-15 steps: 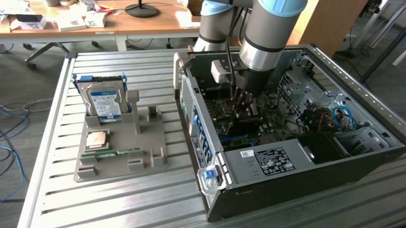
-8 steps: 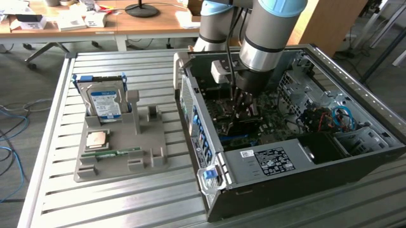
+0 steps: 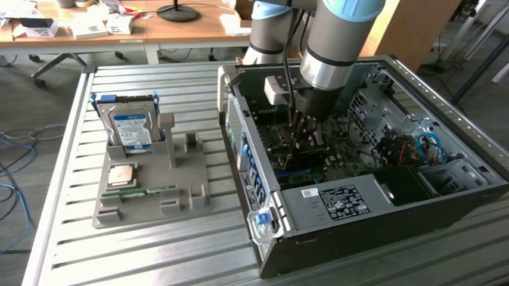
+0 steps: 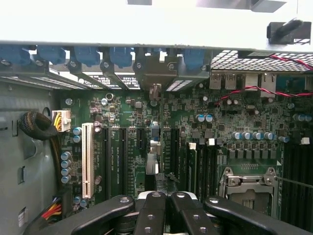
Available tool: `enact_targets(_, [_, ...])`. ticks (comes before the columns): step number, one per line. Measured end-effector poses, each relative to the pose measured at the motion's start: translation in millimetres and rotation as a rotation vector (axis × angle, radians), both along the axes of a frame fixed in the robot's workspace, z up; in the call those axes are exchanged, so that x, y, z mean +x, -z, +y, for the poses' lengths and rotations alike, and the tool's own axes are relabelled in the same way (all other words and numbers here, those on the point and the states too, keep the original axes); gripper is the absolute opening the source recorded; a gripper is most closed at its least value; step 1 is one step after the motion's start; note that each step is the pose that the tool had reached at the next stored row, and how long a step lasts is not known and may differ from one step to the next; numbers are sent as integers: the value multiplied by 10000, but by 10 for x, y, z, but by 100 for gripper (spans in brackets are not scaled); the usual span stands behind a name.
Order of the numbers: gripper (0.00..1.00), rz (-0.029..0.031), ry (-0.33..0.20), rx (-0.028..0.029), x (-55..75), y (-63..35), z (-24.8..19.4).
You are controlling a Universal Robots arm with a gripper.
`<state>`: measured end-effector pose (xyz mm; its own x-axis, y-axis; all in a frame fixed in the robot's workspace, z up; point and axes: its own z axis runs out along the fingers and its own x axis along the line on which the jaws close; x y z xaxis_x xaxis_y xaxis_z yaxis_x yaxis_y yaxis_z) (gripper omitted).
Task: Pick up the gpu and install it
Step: 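Press down on the gpu until it lock into place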
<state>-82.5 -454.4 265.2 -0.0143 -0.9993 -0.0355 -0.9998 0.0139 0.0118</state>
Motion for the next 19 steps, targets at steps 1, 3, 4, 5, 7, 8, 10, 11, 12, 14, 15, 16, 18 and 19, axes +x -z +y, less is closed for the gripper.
enact_targets(1, [11,0,0,0,-1,2,0])
enact_targets(3, [11,0,0,1,-4,7,0])
enact_targets(4, [11,0,0,0,-5,9,-1])
enact_targets(5, [11,-5,0,14,-6,17,1])
enact_targets(7, [11,-3,1,8,-9,21,0])
enact_targets(8, [11,-1,1,2,-11,21,-1])
enact_targets(10, [11,-1,0,-1,-13,27,-1])
enact_targets(11, [11,-1,1,-1,-15,30,-1])
enact_targets(12, [11,0,1,0,-17,35,-1])
enact_targets(14, [11,1,0,-3,-20,40,-1])
enact_targets(15, [11,2,-1,-3,-21,41,-2])
enact_targets(16, [11,1,0,-3,-23,42,-1])
enact_targets(18, [11,0,1,1,-25,44,-1])
enact_targets(19, [11,0,1,0,-25,44,-1])
